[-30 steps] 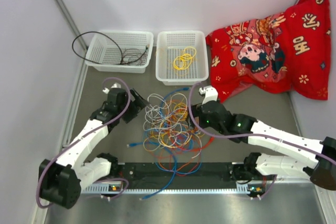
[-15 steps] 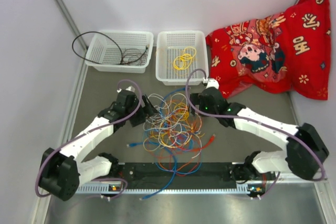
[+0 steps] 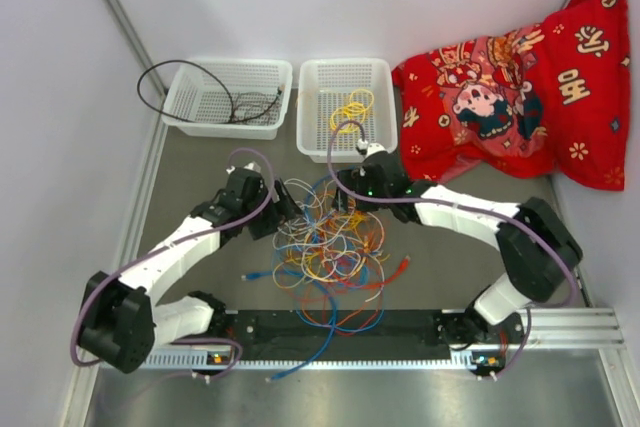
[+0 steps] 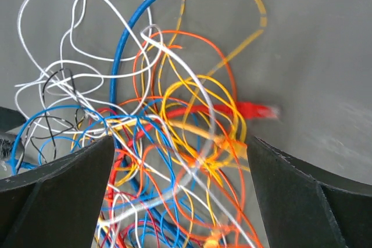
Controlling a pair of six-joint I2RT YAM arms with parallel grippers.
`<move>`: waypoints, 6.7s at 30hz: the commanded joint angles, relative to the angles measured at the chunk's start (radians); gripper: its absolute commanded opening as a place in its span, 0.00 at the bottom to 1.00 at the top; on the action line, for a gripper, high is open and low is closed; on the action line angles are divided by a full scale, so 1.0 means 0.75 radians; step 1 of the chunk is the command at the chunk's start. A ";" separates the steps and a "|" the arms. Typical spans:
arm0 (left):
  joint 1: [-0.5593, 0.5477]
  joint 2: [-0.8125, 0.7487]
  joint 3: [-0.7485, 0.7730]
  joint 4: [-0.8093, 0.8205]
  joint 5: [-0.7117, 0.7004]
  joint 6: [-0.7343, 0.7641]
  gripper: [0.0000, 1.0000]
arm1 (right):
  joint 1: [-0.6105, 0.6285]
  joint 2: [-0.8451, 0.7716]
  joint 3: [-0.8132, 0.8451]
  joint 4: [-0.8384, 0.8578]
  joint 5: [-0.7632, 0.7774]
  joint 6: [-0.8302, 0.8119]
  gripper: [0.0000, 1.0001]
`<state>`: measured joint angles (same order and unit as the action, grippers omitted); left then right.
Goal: Untangle the cables
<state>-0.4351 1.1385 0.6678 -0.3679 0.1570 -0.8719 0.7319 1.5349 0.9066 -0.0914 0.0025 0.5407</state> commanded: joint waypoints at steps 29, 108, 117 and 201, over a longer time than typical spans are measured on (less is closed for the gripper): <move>-0.017 -0.248 0.378 0.224 -0.066 0.405 0.95 | 0.028 -0.670 0.253 -0.412 0.101 -0.267 0.00; -0.424 0.335 1.685 0.323 -0.232 0.711 0.00 | 0.129 -0.909 0.121 -0.008 -0.069 -0.161 0.84; -0.424 0.308 1.619 0.347 -0.234 0.690 0.00 | 0.127 -0.707 0.121 0.259 -0.095 -0.148 0.79; -0.727 0.241 0.674 1.417 0.043 0.848 0.00 | 0.215 -0.705 1.064 -0.774 0.031 -0.122 0.08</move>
<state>-0.9779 1.3403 1.1381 0.6704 0.2752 -0.2520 0.8833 1.0477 1.7241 -0.7197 0.0360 0.4465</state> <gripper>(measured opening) 0.019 0.006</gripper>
